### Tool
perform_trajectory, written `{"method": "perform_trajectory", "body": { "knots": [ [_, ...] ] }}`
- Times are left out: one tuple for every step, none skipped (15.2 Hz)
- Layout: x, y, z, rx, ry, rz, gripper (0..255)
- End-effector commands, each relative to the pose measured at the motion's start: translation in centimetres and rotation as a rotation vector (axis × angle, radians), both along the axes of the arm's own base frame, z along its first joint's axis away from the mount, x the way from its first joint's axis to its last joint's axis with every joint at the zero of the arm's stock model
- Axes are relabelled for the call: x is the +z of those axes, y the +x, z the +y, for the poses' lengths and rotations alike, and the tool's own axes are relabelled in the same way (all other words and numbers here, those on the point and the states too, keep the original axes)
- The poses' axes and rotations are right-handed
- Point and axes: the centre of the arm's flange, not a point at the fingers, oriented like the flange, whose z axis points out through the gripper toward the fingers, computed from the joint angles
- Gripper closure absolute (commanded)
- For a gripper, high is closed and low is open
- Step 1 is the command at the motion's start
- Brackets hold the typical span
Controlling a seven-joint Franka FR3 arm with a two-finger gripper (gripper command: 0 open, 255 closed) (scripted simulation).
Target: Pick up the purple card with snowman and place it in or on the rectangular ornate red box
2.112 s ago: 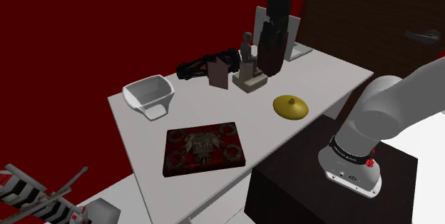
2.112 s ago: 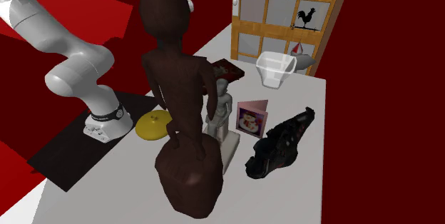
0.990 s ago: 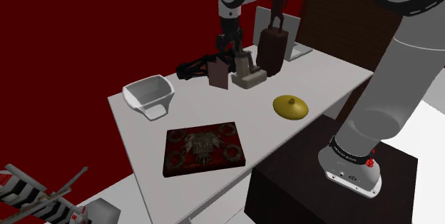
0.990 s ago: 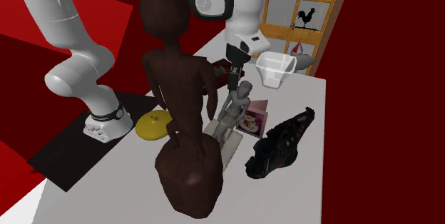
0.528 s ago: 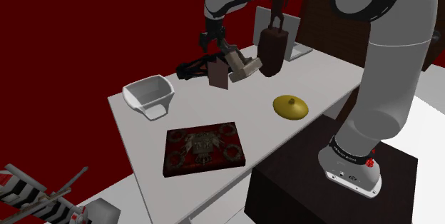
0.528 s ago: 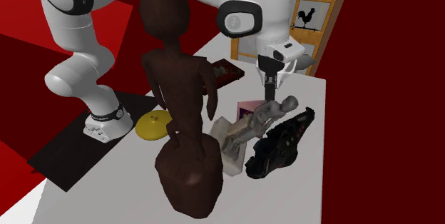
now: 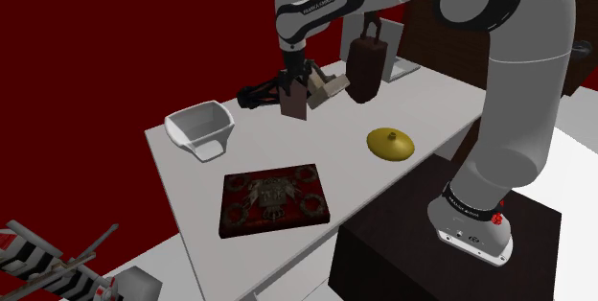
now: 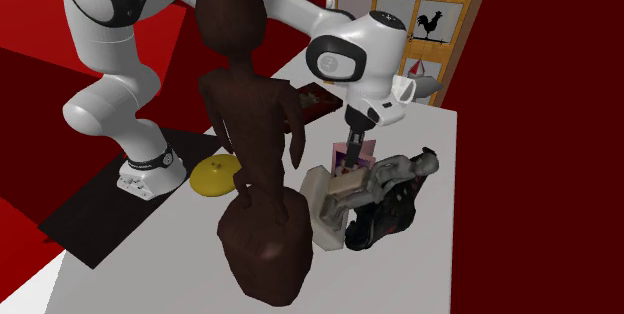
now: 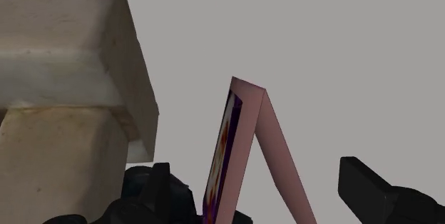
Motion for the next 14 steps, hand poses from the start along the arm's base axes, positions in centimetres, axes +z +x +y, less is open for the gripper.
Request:
{"method": "perform_trajectory", "body": {
  "knots": [
    [-0.24, -0.13, 0.03, 0.000, 0.000, 0.005, 0],
    [-0.24, -0.13, 0.03, 0.000, 0.000, 0.005, 0],
    [-0.24, -0.13, 0.03, 0.000, 0.000, 0.005, 0],
    [-0.24, -0.13, 0.03, 0.000, 0.000, 0.005, 0],
    [-0.24, -0.13, 0.03, 0.000, 0.000, 0.005, 0],
    [-0.24, -0.13, 0.03, 0.000, 0.000, 0.005, 0],
    [-0.24, -0.13, 0.03, 0.000, 0.000, 0.005, 255],
    [-0.24, -0.13, 0.03, 0.000, 0.000, 0.005, 255],
    [-0.24, -0.13, 0.03, 0.000, 0.000, 0.005, 255],
    [-0.24, -0.13, 0.03, 0.000, 0.000, 0.005, 255],
    [-0.24, -0.14, 0.03, 0.000, 0.000, 0.005, 255],
    [-0.25, -0.13, 0.04, 0.000, 0.000, 0.005, 255],
    [-0.24, -0.12, 0.05, 0.000, 0.000, 0.005, 255],
    [-0.23, -0.13, 0.05, 0.000, 0.000, 0.005, 255]
  ]
}}
